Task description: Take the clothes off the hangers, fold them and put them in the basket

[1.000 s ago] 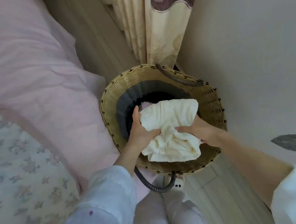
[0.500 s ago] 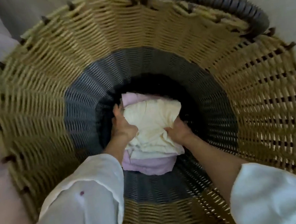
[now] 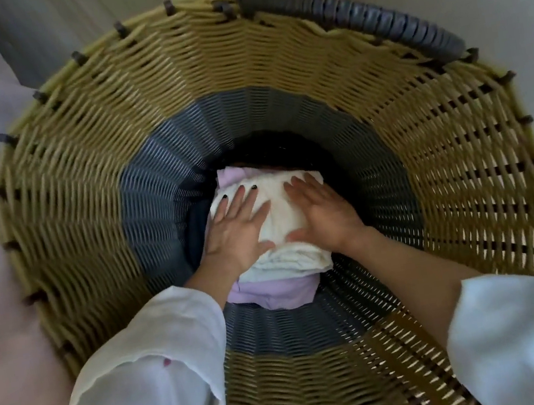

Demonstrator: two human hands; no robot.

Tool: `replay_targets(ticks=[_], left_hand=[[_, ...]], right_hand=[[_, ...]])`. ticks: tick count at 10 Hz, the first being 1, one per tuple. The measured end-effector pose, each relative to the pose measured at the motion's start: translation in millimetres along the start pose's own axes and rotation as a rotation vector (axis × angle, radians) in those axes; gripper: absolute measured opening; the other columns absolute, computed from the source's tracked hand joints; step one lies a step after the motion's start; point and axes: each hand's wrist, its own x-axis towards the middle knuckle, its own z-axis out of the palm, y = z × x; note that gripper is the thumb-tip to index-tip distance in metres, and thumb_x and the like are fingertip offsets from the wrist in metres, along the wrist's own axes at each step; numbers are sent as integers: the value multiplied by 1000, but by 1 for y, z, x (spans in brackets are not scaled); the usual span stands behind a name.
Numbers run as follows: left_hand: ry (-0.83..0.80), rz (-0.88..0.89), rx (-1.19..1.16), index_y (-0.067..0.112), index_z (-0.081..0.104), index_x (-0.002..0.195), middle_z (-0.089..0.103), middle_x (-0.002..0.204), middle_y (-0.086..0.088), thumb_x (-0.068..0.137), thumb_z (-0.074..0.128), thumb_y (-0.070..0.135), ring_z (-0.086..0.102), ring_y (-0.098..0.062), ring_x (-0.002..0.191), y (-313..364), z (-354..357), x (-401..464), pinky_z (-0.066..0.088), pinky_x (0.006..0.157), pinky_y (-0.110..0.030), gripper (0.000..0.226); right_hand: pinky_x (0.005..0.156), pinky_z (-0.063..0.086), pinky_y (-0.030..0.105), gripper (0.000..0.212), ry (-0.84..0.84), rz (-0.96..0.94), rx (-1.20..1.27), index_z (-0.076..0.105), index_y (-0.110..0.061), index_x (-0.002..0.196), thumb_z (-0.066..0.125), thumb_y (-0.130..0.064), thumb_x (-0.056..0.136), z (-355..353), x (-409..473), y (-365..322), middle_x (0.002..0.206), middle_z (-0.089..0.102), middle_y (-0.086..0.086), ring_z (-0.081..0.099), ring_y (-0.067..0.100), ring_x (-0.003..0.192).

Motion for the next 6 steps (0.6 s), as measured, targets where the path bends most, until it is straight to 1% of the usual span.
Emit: replay_targets(ticks=[1, 2, 3, 4, 5, 6], left_hand=[[-10, -48, 16, 24, -19, 147, -24, 156, -4, 74, 59, 67, -22, -25, 143, -8, 22, -3, -7, 118, -42, 115], [-31, -139, -51, 27, -26, 144, -33, 152, -4, 67, 65, 69, -28, -28, 141, -12, 37, 3, 3, 116, -49, 126], [-45, -166, -57, 30, -27, 144, -36, 151, -3, 66, 65, 69, -30, -30, 140, -8, 46, 16, 10, 115, -54, 127], [-61, -187, -59, 30, -25, 144, -33, 152, -3, 66, 66, 68, -28, -31, 140, -4, 44, 18, 17, 113, -55, 126], [-136, -182, 22, 31, -24, 145, -31, 153, -6, 70, 68, 62, -25, -33, 141, 1, 15, 3, 12, 113, -57, 122], [-186, -149, 99, 31, -16, 147, -26, 154, -9, 80, 62, 55, -21, -34, 142, 5, -18, -16, 5, 113, -58, 106]], right_hand=[[116, -6, 45, 116, -207, 19, -87, -23, -32, 144, 64, -61, 73, 24, -4, 11, 152, -32, 1, -26, 24, 141], [115, -5, 52, 126, -195, 39, -118, -30, -34, 140, 69, -60, 67, 52, -4, 13, 148, -39, 1, -30, 26, 139], [114, -4, 57, 129, -158, 75, -165, -32, -34, 139, 71, -60, 66, 68, 9, 15, 148, -39, 1, -29, 27, 139], [113, -4, 58, 128, -181, 101, -172, -33, -34, 138, 70, -60, 67, 66, 10, 15, 149, -38, 2, -28, 28, 140], [114, -4, 57, 117, -253, 147, -133, -29, -33, 141, 65, -56, 75, 44, -8, 2, 150, -35, 5, -26, 30, 140], [114, -5, 56, 93, -278, 191, -7, -17, -34, 146, 55, -43, 88, 20, -29, -11, 154, -26, 6, -21, 32, 142]])
